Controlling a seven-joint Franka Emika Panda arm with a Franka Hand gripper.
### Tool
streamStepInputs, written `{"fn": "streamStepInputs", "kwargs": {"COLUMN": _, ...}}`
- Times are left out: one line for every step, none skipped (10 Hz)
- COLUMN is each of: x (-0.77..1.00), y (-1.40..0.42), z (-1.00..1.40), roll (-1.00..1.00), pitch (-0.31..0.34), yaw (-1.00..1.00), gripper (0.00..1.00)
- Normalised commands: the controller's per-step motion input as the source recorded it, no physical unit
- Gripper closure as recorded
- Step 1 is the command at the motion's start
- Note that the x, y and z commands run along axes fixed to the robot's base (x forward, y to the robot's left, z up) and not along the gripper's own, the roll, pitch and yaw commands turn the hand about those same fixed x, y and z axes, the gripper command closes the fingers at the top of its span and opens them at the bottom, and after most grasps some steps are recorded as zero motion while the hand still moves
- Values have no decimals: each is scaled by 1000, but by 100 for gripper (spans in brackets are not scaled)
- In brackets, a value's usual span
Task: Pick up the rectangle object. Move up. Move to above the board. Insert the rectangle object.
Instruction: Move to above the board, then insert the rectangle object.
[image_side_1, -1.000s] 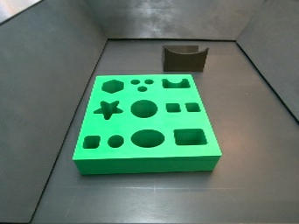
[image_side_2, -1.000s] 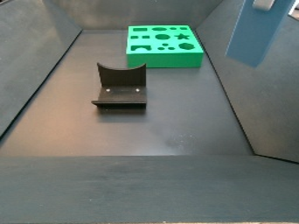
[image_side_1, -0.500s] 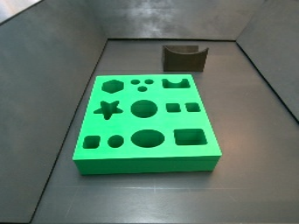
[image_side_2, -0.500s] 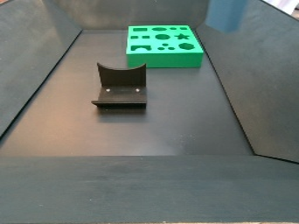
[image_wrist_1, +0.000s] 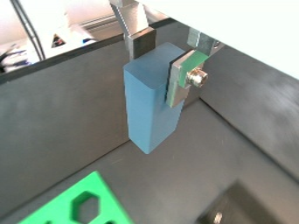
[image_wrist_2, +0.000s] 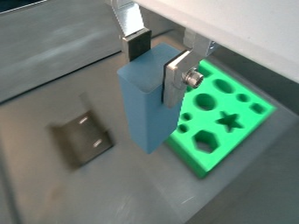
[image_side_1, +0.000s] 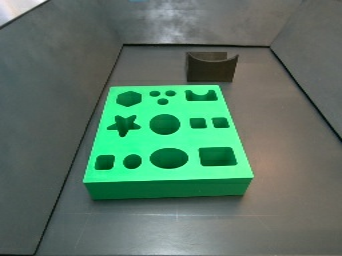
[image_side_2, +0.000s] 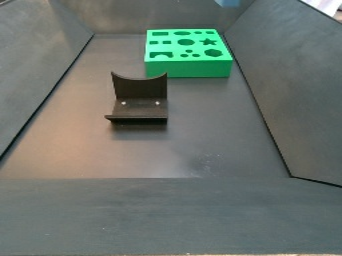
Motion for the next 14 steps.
{"fn": "streamStepInputs", "kwargs": {"x": 333, "y": -1000, "z": 155, "roll": -47, "pitch": 245, "yaw": -678, "gripper": 100}}
{"fn": "streamStepInputs", "kwargs": {"x": 339, "y": -1000, "z": 157, "roll": -48, "pitch": 212, "yaw": -444, "gripper": 100}}
{"fn": "streamStepInputs", "kwargs": {"x": 349, "y": -1000, "z": 161, "roll": -41, "pitch": 178, "yaw": -219, "gripper": 100}}
{"fn": "streamStepInputs", "kwargs": {"x": 357, "y": -1000, "z": 163, "roll": -42, "pitch": 163, "yaw": -141, "gripper": 100}}
{"fn": "streamStepInputs", "kwargs": {"x": 370, "y": -1000, "z": 166, "roll": -14, "pitch": 146, "yaw": -46, "gripper": 100}}
{"fn": "streamStepInputs", "kwargs": {"x": 390, "y": -1000, "z": 168, "roll": -9, "pitch": 138, "yaw": -15, "gripper": 100}}
{"fn": "streamStepInputs", "kwargs": {"x": 381, "y": -895, "z": 158, "roll": -6, "pitch": 136, "yaw": 1, "gripper": 100}}
{"fn": "streamStepInputs", "kwargs": {"x": 251, "y": -538, "z": 105, "roll": -2, "pitch": 132, "yaw": 3, "gripper": 100}}
{"fn": "streamStepInputs", "kwargs": {"x": 165, "y": -299, "z": 68, "roll": 5, "pitch": 117, "yaw": 4, "gripper": 100}}
{"fn": "streamStepInputs", "kwargs": {"x": 105, "y": -169, "z": 46, "roll": 6, "pitch": 83, "yaw": 7, "gripper": 100}}
{"fn": "streamStepInputs", "kwargs": {"x": 14, "y": 0, "z": 0, "roll": 0, "pitch": 6, "yaw": 0, "gripper": 100}}
{"fn": "streamStepInputs", "kwargs": {"x": 311, "y": -46, "z": -31, "roll": 13, "pitch": 57, "yaw": -37, "gripper": 100}}
{"fn": "streamStepInputs", "kwargs": {"x": 503, "y": -123, "z": -91, "roll": 37, "pitch": 23, "yaw": -280, "gripper": 100}}
{"fn": "streamStepInputs", "kwargs": {"x": 411, "y": -109, "z": -100, "roll": 10, "pitch": 0, "yaw": -609, "gripper": 100}}
